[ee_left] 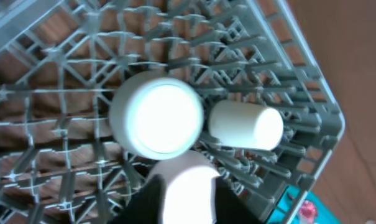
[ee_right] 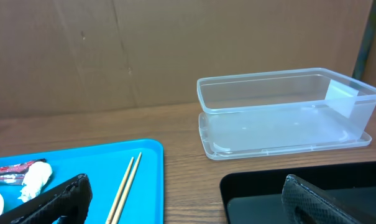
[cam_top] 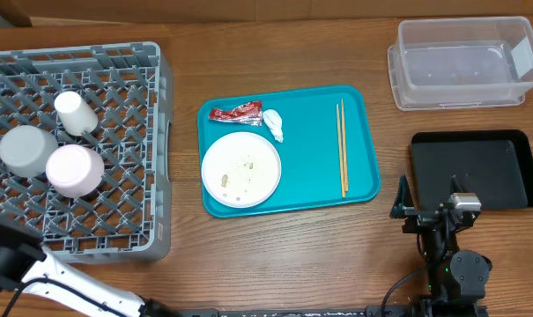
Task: Sort waste into correct bins and load items into the dishwasher
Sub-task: 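Carry the white bowl to the dish rack and set it down, then move the left gripper back over the tray toward the chopsticks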
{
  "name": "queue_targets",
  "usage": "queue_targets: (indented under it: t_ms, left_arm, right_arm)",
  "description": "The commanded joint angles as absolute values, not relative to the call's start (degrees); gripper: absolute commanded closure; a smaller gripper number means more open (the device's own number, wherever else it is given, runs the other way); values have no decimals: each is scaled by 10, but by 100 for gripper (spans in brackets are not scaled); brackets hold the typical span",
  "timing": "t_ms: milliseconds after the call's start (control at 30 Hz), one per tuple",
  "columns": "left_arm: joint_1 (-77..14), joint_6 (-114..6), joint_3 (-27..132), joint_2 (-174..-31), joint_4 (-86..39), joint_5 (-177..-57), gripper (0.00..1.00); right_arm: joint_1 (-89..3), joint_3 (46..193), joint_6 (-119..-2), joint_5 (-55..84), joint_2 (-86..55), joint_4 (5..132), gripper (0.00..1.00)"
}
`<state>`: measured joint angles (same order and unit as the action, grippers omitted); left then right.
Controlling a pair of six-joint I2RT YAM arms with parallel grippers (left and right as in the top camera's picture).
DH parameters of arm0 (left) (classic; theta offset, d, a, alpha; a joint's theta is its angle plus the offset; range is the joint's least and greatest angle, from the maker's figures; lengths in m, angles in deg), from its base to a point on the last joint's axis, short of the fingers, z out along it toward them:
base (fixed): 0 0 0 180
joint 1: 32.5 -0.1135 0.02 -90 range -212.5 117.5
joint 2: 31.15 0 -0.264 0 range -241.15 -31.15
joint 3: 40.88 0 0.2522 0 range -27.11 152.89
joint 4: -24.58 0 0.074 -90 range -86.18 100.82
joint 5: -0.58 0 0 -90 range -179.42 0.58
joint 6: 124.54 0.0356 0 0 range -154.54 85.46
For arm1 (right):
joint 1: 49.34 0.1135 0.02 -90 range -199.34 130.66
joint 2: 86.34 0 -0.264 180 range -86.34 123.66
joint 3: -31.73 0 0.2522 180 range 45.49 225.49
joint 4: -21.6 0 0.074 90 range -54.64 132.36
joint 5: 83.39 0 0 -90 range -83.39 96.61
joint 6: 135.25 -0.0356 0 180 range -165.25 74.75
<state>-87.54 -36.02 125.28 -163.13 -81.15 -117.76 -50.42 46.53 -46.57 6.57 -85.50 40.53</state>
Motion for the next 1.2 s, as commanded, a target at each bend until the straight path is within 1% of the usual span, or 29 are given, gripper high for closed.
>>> queue_targets:
  t_ms: [0, 33, 200, 333, 500, 567, 633, 667, 700, 733, 767, 867, 1000, 1033, 1100, 1167]
  left_arm:
    - [-833, -353, 1269, -1603, -824, -1158, 81]
    - [-821, -353, 1269, -1601, -830, -1159, 78]
    - [-737, -344, 1269, -1583, -853, -1158, 78]
    - [-664, -365, 1269, -1548, -853, -1159, 76]
    - [-546, -380, 1269, -1490, -838, -1158, 73]
    - [-488, -379, 1269, -1475, -839, -1153, 69]
    - [-426, -376, 1269, -1470, -843, -1140, 59]
    - [-398, -372, 1269, -1470, -844, -1134, 46]
    - [-371, -371, 1269, -1472, -843, -1128, 29]
    - [-340, -371, 1268, -1476, -839, -1125, 2]
    - [-311, -371, 1268, -1481, -835, -1126, 0]
    - [-233, -371, 1267, -1502, -821, -1123, 0]
    - [-171, -372, 1267, -1540, -803, -1104, 0]
    - [-159, -374, 1267, -1552, -800, -1094, 3]
    - [-138, -390, 1267, -1578, -791, -1067, 13]
    - [-124, -414, 1267, -1606, -783, -1035, 17]
  right_arm:
    - [-506, 459, -467, 62, -862, 402, 0]
    - [-506, 459, -468, 62, -862, 402, 0]
    - [-506, 459, -467, 62, -862, 402, 0]
    - [-506, 459, -467, 62, -862, 402, 0]
    - [-506, 459, -467, 62, -862, 402, 0]
    - [-506, 459, -467, 62, -862, 402, 0]
    - [-506, 459, -468, 62, -862, 402, 0]
    - [-506, 459, -467, 62, -862, 402, 0]
    - [-506, 459, -468, 62, -862, 402, 0]
    - [-506, 459, -467, 62, -862, 402, 0]
    - [-506, 459, -468, 62, -862, 402, 0]
    - [-506, 459, -468, 62, -862, 402, 0]
    - [-506, 459, -467, 62, -862, 402, 0]
    - [-506, 459, -468, 62, -862, 402, 0]
    - [-506, 459, -467, 62, -862, 402, 0]
    - [-506, 459, -467, 62, -862, 402, 0]
